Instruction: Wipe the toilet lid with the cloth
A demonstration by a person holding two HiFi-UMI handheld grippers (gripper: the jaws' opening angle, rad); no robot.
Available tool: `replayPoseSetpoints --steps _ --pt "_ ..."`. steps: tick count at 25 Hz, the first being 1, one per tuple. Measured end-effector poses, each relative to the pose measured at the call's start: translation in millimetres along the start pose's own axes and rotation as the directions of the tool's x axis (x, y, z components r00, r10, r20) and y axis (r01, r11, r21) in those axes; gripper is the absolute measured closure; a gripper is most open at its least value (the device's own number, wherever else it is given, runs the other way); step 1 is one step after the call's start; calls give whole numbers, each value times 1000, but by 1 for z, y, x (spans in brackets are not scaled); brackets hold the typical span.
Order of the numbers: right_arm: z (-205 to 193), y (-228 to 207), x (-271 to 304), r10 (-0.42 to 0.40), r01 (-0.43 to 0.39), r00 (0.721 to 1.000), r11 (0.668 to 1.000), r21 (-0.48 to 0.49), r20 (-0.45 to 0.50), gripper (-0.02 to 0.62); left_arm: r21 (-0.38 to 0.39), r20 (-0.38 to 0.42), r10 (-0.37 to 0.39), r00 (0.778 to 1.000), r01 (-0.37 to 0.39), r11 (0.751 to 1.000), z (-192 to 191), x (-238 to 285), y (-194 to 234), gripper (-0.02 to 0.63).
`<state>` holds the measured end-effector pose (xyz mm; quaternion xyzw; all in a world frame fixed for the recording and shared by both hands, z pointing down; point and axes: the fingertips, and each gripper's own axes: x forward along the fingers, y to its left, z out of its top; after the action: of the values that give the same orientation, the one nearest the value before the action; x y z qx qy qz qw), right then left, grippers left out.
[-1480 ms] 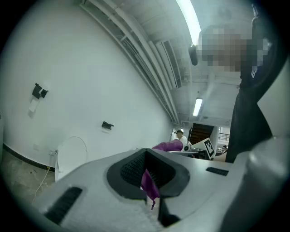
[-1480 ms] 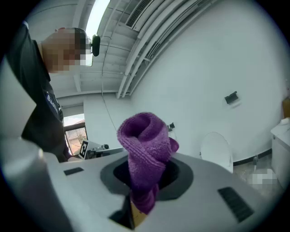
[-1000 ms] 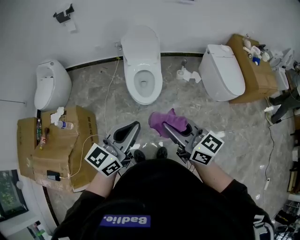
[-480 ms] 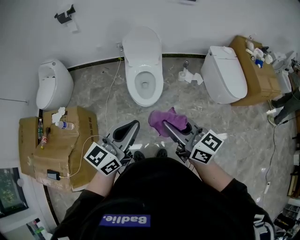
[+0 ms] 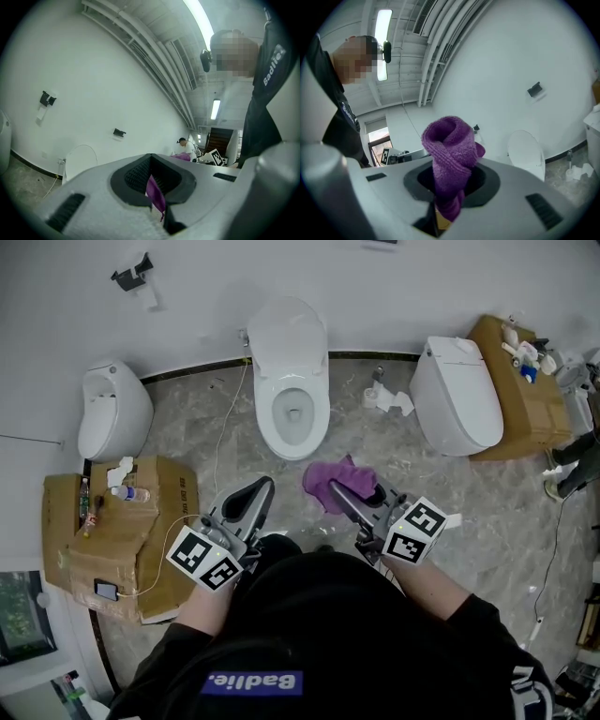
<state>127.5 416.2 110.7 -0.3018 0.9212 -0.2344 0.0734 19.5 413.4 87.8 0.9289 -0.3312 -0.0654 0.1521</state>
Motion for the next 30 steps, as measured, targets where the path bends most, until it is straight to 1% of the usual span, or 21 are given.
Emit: replayPoseSetpoints --steps 7,10,15,20,24,27,30 --pt "16 -31 34 -9 9 1000 1000 -13 -8 512 -34 5 -2 1000 3 999 3 27 44 597" --pt "24 -51 75 -15 15 1000 1000 -22 -21 512 -39 10 -21 1000 21 999 16 45 84 597" --pt "37 -73 135 -23 22 1000 999 -34 -21 512 -14 12 -66 998 66 998 39 68 141 597" --pt "58 -107 209 -65 64 998 997 -32 -18 512 -10 9 -100 995 100 995 67 89 218 597" --pt "71 -126 254 -105 105 994 994 -27 -3 512 3 -4 -146 989 146 989 81 105 263 597" --pt "76 -137 276 -118 118 993 993 -32 -6 512 -1 -7 -171 985 171 985 84 117 285 597" --pt "78 -149 284 -125 125 992 992 -23 -13 512 -14 -15 -175 984 175 985 82 130 296 597"
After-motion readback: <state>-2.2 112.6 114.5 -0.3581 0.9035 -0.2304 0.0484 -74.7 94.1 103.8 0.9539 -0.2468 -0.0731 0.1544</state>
